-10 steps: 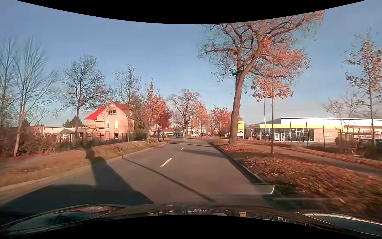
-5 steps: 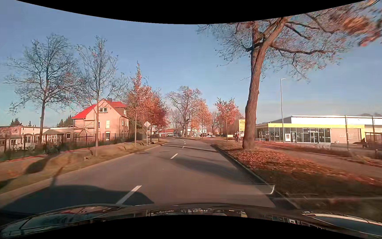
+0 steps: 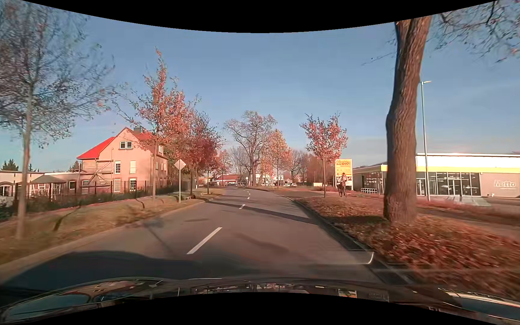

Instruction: Follow the waypoints while adhering to traffic rules and regulations

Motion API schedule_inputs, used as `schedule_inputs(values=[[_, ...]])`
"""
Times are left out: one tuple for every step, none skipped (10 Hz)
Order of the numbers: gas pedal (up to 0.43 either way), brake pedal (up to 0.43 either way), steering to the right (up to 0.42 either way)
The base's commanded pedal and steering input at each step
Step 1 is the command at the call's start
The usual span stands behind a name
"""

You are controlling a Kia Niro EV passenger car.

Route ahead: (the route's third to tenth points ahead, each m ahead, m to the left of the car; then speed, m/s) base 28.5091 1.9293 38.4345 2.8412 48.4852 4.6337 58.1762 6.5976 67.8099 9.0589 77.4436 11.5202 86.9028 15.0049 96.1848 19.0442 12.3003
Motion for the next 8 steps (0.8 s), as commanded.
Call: schedule_inputs(values=[[0.11,0.0,-0.01],[0.11,0.0,-0.012],[0.11,0.0,-0.013],[0.11,0.0,-0.013],[0.11,0.0,-0.013],[0.11,0.0,-0.014],[0.11,0.0,-0.015],[0.11,0.0,-0.016]])
